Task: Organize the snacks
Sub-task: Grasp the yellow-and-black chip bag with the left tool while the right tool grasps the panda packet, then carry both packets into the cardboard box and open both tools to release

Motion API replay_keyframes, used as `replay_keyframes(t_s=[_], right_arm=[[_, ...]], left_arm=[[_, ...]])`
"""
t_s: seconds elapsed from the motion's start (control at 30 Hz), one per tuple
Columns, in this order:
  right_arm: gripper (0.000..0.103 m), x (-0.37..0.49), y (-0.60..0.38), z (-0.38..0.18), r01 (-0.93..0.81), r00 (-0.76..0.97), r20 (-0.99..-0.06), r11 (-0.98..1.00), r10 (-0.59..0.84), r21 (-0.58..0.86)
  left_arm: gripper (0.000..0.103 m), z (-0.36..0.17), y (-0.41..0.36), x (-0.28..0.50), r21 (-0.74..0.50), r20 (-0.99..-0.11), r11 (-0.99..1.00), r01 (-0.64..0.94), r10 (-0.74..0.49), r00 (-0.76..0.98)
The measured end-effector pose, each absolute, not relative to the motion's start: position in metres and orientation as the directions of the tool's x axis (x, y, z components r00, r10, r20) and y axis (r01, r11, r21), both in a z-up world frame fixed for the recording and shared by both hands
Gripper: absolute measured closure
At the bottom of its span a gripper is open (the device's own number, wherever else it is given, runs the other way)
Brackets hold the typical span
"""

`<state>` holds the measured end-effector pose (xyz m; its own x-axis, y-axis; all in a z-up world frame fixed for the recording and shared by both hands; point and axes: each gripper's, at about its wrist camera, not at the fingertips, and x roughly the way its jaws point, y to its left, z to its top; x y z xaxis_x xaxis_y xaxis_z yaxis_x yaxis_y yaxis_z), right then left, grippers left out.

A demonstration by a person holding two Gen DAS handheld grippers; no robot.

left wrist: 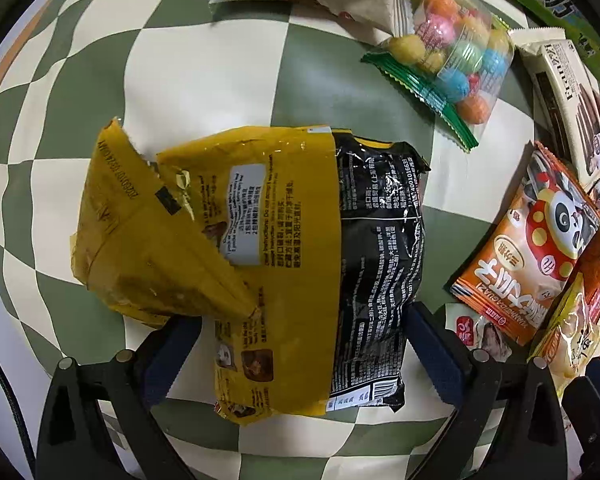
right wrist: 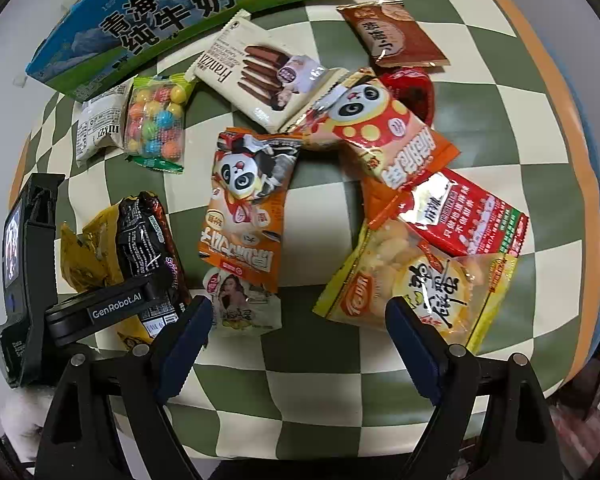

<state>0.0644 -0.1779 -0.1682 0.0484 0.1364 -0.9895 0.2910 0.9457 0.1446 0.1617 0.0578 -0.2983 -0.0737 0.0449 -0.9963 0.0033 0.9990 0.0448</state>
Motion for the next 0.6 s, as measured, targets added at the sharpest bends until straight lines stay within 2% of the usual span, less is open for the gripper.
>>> replay_keyframes(t_s=[0.03,0.13,0.27,0.4,0.47,0.57,0.6], right_arm=[[0.013,0.064,-0.178,-0.168,0.292,0.049,-0.990,0.946,0.134,0.143],[0.013,0.067,-0.176,-0.166,0.291,0.059,-0.989,0.946,0.134,0.145],[0.013,0.081,-0.165,-0.168,0.297,0.080,-0.984,0.939,0.156,0.173],[0.023,0.103,-0.149,-0.181,0.300,0.084,-0.984,0.937,0.160,0.178],[0.024,0.117,-0.142,-0.193,0.308,0.078,-0.986,0.937,0.147,0.164],[0.026,0.135,-0.138,-0.212,0.340,0.048,-0.990,0.930,0.132,0.140],[0.033,0.140,-0.137,-0.218,0.349,0.037,-0.991,0.928,0.128,0.133]], left_arm=[[0.003,-0.298,0.049,0.158,0.042,-0.997,0.999,0.002,0.042,-0.063],[0.023,-0.279,0.039,0.124,0.025,-0.999,1.000,0.009,0.025,-0.034],[0.023,-0.258,0.044,0.111,0.050,-0.999,0.998,0.025,0.050,-0.006],[0.015,-0.261,0.061,0.104,-0.010,-0.999,1.000,0.028,-0.009,-0.032],[0.011,-0.266,0.068,0.104,-0.048,-0.997,0.999,0.019,-0.047,-0.059],[0.011,-0.266,0.069,0.103,-0.039,-0.997,0.999,0.013,-0.038,-0.066],[0.011,-0.265,0.067,0.104,-0.026,-0.998,1.000,0.017,-0.025,-0.064]])
